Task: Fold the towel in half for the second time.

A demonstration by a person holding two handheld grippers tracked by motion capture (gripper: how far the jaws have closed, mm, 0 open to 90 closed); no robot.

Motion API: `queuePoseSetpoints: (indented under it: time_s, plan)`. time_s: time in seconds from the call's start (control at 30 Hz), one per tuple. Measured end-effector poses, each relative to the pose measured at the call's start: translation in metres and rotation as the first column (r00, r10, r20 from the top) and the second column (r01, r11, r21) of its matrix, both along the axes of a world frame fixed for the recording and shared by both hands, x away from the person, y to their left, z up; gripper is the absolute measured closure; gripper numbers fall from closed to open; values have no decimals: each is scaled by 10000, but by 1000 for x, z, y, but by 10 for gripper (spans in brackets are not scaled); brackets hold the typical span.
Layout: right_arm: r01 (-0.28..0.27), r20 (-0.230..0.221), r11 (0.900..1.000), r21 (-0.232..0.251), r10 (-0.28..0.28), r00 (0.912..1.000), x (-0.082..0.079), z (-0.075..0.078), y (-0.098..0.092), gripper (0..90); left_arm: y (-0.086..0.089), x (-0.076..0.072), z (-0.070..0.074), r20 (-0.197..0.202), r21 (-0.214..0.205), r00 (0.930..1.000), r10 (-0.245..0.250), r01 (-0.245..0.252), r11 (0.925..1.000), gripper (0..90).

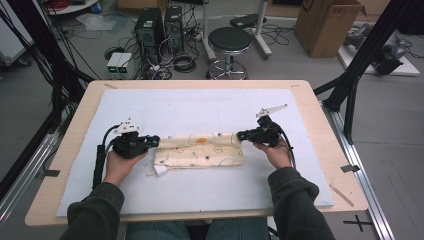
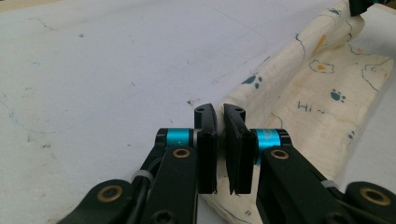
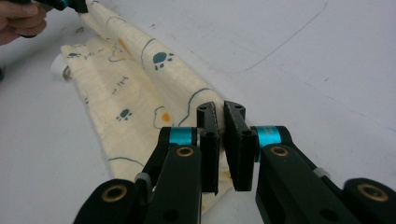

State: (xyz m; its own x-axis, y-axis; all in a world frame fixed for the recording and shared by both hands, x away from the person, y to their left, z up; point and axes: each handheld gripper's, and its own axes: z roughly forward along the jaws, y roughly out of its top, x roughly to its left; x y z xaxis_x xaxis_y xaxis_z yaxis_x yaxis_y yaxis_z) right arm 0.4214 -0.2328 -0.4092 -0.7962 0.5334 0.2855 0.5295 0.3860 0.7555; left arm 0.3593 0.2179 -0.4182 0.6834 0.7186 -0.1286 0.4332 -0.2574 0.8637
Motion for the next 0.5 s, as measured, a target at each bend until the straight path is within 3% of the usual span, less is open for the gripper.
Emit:
queuePoseSetpoints:
  time_s: [0.5]
  plan:
    - [-678, 228, 9975, -213, 683, 9974, -22, 2, 2, 842, 1, -22, -6, 71, 567, 9977, -667, 662, 9962, 806]
